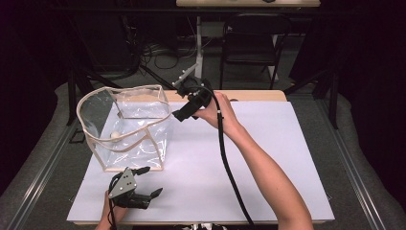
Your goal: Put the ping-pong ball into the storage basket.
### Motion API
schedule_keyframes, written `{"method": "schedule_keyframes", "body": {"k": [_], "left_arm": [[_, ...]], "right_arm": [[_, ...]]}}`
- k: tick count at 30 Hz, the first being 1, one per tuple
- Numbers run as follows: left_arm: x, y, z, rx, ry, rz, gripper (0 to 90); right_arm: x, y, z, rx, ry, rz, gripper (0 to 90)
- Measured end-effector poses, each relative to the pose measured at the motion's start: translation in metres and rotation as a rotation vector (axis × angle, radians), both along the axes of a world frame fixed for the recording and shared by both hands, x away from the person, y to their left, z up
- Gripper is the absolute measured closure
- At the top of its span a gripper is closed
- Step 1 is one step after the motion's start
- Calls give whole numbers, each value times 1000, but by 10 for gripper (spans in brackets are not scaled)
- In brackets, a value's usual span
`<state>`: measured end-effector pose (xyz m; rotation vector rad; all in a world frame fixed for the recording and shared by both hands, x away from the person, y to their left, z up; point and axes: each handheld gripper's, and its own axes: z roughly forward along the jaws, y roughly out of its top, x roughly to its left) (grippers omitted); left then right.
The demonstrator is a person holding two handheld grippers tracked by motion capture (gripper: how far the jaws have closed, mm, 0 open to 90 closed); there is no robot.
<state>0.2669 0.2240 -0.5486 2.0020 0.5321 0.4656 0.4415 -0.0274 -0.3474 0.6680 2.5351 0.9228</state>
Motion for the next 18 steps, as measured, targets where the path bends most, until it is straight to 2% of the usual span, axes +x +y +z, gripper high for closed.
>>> {"method": "schedule_keyframes", "body": {"k": [10,18], "left_arm": [[0,0,0,2,0,2,162],[0,0,0,4,0,1,162]], "right_arm": [[-6,-17,-9,5,-7,-22,6],[-14,-29,-20,-9,-18,-27,0]]}}
